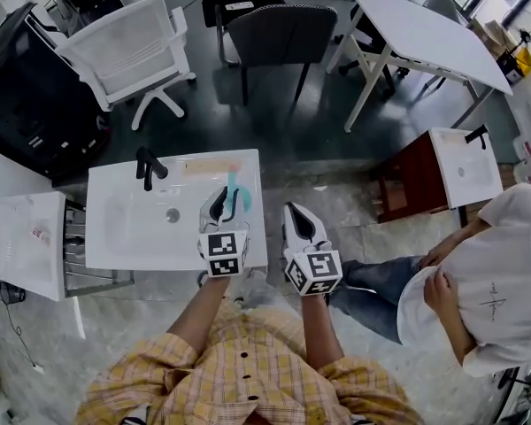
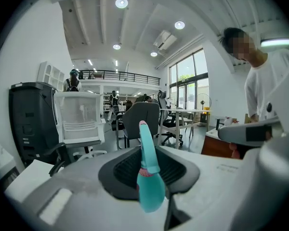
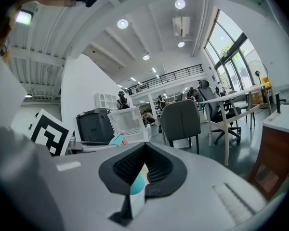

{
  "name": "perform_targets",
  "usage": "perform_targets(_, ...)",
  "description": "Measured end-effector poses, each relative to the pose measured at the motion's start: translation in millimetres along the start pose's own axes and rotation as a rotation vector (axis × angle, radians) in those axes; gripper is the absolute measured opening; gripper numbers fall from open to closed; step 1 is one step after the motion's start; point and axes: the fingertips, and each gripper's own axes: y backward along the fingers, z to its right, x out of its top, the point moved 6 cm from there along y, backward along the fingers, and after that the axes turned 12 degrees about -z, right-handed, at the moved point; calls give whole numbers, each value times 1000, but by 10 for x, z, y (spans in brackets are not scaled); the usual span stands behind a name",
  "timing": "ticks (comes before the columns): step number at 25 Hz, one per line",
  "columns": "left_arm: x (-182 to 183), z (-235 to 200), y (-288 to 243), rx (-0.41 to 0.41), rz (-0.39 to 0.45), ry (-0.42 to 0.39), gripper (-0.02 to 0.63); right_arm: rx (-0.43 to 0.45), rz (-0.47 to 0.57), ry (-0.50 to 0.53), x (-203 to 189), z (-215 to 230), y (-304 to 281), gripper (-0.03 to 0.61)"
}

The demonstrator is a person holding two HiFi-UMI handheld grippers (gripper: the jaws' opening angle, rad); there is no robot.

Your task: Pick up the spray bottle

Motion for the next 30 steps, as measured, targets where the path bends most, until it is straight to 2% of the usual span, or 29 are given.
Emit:
perform_targets(15, 65, 66, 822, -19, 111, -2, 81, -10, 52, 60, 139, -356, 547, 0)
perform_targets(30, 171, 275, 1295, -48, 190, -14, 81, -23, 98, 71, 237, -446, 890, 0)
